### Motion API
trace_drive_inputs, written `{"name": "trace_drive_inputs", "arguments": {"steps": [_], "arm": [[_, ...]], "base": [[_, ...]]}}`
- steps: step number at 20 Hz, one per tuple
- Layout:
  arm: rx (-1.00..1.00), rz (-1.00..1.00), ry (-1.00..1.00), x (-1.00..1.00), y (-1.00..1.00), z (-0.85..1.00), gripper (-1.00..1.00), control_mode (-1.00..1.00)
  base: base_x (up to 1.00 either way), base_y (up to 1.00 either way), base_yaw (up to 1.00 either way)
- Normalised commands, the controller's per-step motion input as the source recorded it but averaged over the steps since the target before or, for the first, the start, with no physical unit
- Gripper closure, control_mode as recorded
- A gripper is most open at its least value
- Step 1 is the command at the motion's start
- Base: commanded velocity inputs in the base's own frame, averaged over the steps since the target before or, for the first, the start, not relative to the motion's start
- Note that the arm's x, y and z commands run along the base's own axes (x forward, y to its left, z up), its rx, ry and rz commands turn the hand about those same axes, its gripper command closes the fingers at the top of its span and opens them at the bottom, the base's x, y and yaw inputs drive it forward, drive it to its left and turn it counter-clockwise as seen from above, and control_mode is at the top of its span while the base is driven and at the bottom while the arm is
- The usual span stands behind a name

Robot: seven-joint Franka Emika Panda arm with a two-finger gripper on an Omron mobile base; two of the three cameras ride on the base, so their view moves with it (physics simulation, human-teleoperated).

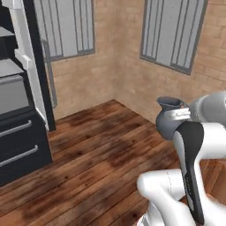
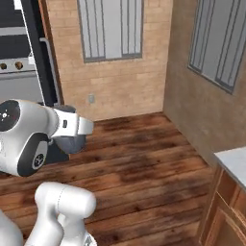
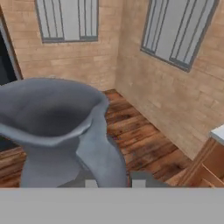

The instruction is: Move the bell pepper and bread from the top shelf to the second highest shelf to make space. Then, place the pitcher from the counter on the cleared top shelf.

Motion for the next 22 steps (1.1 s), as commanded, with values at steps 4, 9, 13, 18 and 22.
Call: {"name": "trace_drive_inputs", "arguments": {"steps": [4, 9, 13, 18, 22], "arm": [[0.00, 0.00, 0.00, 0.00, 0.00, 0.00, 1.00, 1.00], [0.00, 0.00, 0.00, 0.00, 0.00, 0.00, 1.00, 1.00], [0.00, 0.00, 0.00, 0.00, 0.00, 0.00, 1.00, 1.00], [0.00, 0.00, 0.00, 0.00, 0.00, 0.00, 1.00, 1.00], [0.00, 0.00, 0.00, 0.00, 0.00, 0.00, 1.00, 1.00]], "base": [[0.18, 0.68, 0.73], [0.65, 0.64, 0.56], [0.99, 0.52, 0.30], [1.00, 0.58, 0.13], [0.91, 0.58, 0.01]]}}
